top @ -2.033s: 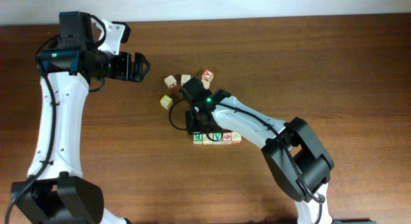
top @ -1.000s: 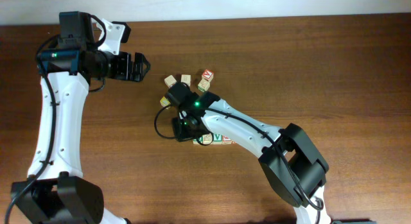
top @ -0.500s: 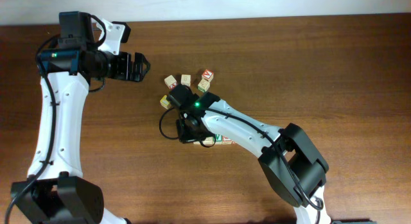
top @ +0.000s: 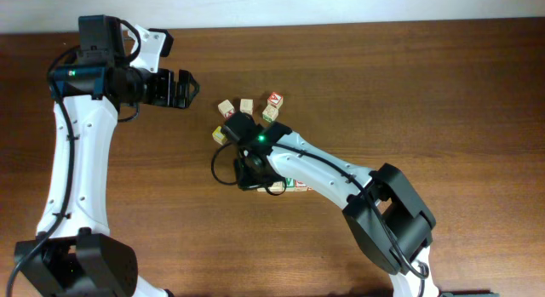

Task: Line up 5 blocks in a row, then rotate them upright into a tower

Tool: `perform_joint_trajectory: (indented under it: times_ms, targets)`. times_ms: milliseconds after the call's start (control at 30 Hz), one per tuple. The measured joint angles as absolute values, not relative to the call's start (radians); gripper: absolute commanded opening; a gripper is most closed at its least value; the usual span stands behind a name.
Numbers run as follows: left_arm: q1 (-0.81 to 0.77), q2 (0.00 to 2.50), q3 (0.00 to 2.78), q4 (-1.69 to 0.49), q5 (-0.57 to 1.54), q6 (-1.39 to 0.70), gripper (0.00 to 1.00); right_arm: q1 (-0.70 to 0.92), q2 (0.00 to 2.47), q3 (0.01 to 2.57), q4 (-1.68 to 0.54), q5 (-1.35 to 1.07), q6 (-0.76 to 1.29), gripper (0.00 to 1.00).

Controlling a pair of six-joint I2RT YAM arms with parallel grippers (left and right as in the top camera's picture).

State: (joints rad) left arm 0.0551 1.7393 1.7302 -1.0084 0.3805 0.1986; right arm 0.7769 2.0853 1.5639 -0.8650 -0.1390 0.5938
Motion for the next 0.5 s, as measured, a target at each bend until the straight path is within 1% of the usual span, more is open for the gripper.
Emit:
perform_joint_trajectory:
  times_ms: [133, 233, 433, 467, 500]
  targets:
    - [0.055, 1.739, 1.73, -1.008, 0.381, 0.199, 0.99, 0.773, 2.067, 1.654, -0.914, -0.132, 0.566, 0.11]
    - [0.055, 1.739, 1.73, -1.008, 0.381, 0.199, 0.99, 0.741, 1.974, 1.699, -0.969, -0.14, 0.546, 0.05]
    - [0.055, 1.739, 1.73, -1.008, 0.381, 0.199, 0.99, 0.524, 1.723, 1.727, -1.109, -0.21, 0.469, 0.04]
    - [0.055, 1.739, 1.73, -1.008, 0.381, 0.199, 0.99, 0.448, 1.673, 1.729, -1.152, -0.216, 0.442, 0.04]
    - [0.055, 1.739, 1.73, -1.008, 0.381, 0.199, 0.99, 0.41, 1.654, 1.731, -1.186, -0.22, 0.424, 0.04]
